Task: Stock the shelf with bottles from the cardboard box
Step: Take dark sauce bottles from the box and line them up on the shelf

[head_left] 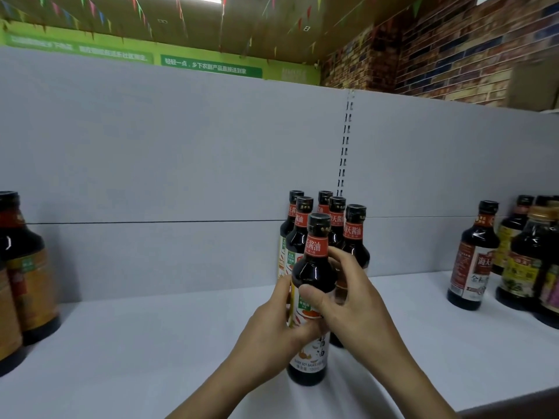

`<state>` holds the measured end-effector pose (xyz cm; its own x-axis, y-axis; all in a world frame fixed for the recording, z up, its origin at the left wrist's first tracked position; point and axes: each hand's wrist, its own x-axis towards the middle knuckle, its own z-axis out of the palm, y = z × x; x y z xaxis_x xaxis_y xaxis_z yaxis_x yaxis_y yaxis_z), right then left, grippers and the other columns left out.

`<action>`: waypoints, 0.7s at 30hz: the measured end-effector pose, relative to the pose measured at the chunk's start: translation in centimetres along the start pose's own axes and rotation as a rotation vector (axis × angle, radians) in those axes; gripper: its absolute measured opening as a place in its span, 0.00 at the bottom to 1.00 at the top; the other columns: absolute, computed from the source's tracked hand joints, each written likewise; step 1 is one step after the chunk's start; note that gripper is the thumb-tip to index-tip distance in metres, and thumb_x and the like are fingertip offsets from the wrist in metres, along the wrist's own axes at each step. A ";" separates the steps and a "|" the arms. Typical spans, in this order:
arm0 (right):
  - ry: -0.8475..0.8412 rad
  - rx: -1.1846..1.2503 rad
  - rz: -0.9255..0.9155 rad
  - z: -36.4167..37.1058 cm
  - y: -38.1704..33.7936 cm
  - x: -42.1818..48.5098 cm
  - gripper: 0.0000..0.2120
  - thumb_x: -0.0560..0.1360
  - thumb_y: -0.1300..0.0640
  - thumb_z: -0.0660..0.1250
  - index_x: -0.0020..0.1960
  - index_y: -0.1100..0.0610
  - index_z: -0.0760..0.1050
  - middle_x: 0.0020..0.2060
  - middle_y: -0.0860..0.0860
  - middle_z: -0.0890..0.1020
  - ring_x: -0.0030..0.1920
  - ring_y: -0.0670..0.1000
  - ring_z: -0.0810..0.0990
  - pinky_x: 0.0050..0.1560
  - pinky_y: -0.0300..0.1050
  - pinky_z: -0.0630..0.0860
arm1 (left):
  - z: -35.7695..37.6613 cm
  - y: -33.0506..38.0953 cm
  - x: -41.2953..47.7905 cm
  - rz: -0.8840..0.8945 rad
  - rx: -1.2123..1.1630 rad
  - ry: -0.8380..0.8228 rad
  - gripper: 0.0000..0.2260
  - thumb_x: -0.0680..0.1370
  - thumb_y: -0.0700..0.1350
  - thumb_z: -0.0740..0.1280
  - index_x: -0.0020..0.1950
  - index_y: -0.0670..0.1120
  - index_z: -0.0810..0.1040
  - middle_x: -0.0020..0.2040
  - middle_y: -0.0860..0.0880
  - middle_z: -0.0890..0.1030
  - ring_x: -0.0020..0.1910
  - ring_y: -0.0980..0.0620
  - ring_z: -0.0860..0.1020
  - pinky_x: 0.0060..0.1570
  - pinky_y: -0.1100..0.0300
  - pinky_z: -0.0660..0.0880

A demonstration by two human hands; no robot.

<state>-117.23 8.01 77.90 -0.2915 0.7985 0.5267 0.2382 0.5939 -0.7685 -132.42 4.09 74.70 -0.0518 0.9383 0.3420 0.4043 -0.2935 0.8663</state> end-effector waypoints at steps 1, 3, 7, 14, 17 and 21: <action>-0.006 -0.016 -0.007 -0.1 0.2 -0.2 0.30 0.72 0.46 0.76 0.68 0.30 0.66 0.63 0.33 0.77 0.62 0.34 0.77 0.57 0.37 0.76 | 0.0 -0.1 0.1 0.004 0.004 0.003 0.29 0.67 0.67 0.71 0.64 0.77 0.63 0.56 0.73 0.81 0.53 0.74 0.79 0.45 0.71 0.77; -0.018 -0.043 -0.017 -0.6 0.8 -0.6 0.32 0.72 0.48 0.77 0.68 0.29 0.66 0.63 0.32 0.76 0.60 0.32 0.77 0.52 0.31 0.75 | 0.1 -0.2 0.3 0.007 0.003 0.013 0.28 0.67 0.66 0.71 0.64 0.76 0.65 0.57 0.72 0.81 0.54 0.73 0.79 0.47 0.69 0.77; -0.037 -0.062 -0.016 -1.6 1.8 -0.7 0.29 0.74 0.49 0.76 0.67 0.29 0.66 0.60 0.29 0.76 0.59 0.31 0.77 0.53 0.31 0.75 | 0.3 -0.4 0.7 -0.006 -0.003 0.031 0.27 0.66 0.69 0.73 0.61 0.78 0.65 0.58 0.73 0.80 0.54 0.74 0.79 0.42 0.72 0.78; -0.054 -0.111 -0.059 -2.7 3.1 0.3 0.25 0.77 0.51 0.73 0.67 0.32 0.68 0.55 0.32 0.79 0.55 0.33 0.78 0.47 0.25 0.75 | 0.9 -0.7 1.5 -0.031 0.020 0.103 0.29 0.64 0.72 0.74 0.62 0.77 0.66 0.58 0.74 0.79 0.55 0.74 0.77 0.49 0.64 0.78; -0.061 -0.138 -0.092 -3.1 3.8 0.8 0.24 0.78 0.52 0.73 0.66 0.32 0.68 0.53 0.32 0.79 0.54 0.35 0.79 0.48 0.27 0.76 | 1.3 -0.6 1.8 -0.039 0.034 0.139 0.31 0.63 0.75 0.74 0.62 0.77 0.66 0.57 0.74 0.80 0.55 0.74 0.77 0.49 0.65 0.77; -0.079 -0.138 -0.144 -4.0 4.6 1.6 0.17 0.78 0.53 0.72 0.59 0.33 0.73 0.50 0.32 0.80 0.52 0.37 0.80 0.48 0.28 0.76 | 1.6 -0.6 2.0 -0.077 0.046 0.188 0.25 0.68 0.69 0.75 0.59 0.79 0.67 0.56 0.75 0.79 0.55 0.74 0.77 0.46 0.67 0.78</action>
<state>-112.87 12.39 76.70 -0.4020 0.6973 0.5934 0.3118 0.7136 -0.6273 -131.35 6.45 74.26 -0.2519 0.9057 0.3410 0.4334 -0.2095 0.8765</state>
